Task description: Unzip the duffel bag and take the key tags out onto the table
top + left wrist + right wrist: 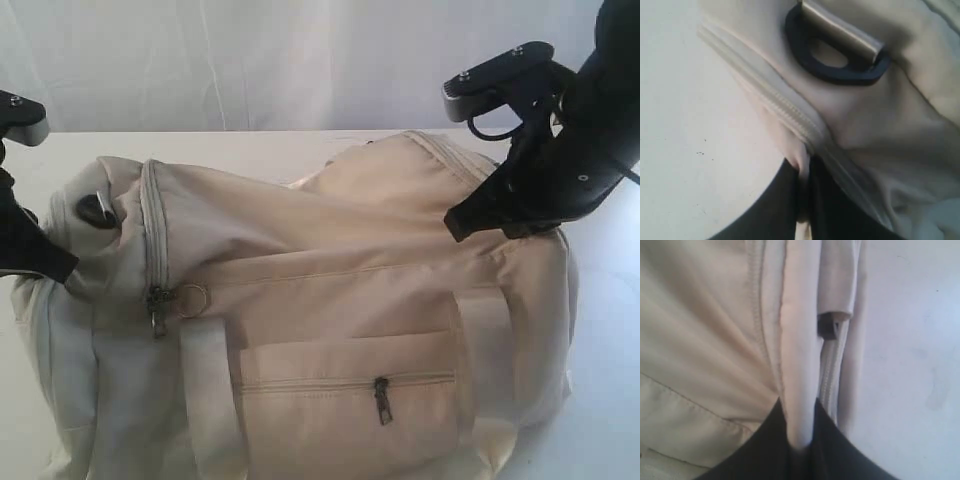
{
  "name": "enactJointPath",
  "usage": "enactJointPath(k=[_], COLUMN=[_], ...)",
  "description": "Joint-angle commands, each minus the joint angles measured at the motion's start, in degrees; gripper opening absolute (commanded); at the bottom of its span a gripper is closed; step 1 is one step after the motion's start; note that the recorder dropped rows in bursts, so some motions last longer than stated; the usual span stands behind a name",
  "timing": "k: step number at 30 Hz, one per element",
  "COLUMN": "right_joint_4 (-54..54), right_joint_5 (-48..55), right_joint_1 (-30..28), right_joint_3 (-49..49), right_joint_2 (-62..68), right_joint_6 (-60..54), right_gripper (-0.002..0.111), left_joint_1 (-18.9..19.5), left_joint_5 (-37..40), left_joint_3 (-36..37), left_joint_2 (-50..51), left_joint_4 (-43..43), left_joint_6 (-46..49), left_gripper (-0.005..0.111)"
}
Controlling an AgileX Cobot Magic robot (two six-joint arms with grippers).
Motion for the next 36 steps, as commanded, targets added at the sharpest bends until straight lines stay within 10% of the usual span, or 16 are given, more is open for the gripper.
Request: enactJointPath(k=[1, 8, 19, 25, 36], right_joint_4=[-3.56, -3.38, 32.93, 33.46, 32.83], right_joint_5=[-1.03, -1.78, -6.28, -18.20, -26.72], right_joint_1=[-0.76, -0.61, 9.93, 24.63, 27.00], right_joint_3=[0.42, -4.04, -9.44, -9.44, -9.44], right_joint_2=[-1.50, -4.06, -3.00, 13.20, 22.63], right_joint_6=[0.03, -1.23, -31.76, -50.48, -54.01], right_gripper=[0.012, 0.057, 0.056, 0.063, 0.065], left_joint_1=[0.53, 0.53, 0.53, 0.53, 0.53], left_joint_5=[3.02, 6.41, 23.71, 25.61, 14.50], left_joint_3=[-0.30, -3.06, -12.23, 1.50, 10.01], left_joint_2=[-0.21, -0.21, -7.98, -17.88, -24.56], left_joint_4=[-0.17, -1.40, -7.51, -8.12, -5.48], left_joint_6=[2.39, 4.03, 4.64, 6.15, 6.66], left_gripper=[0.003, 0.040, 0.052, 0.052, 0.052])
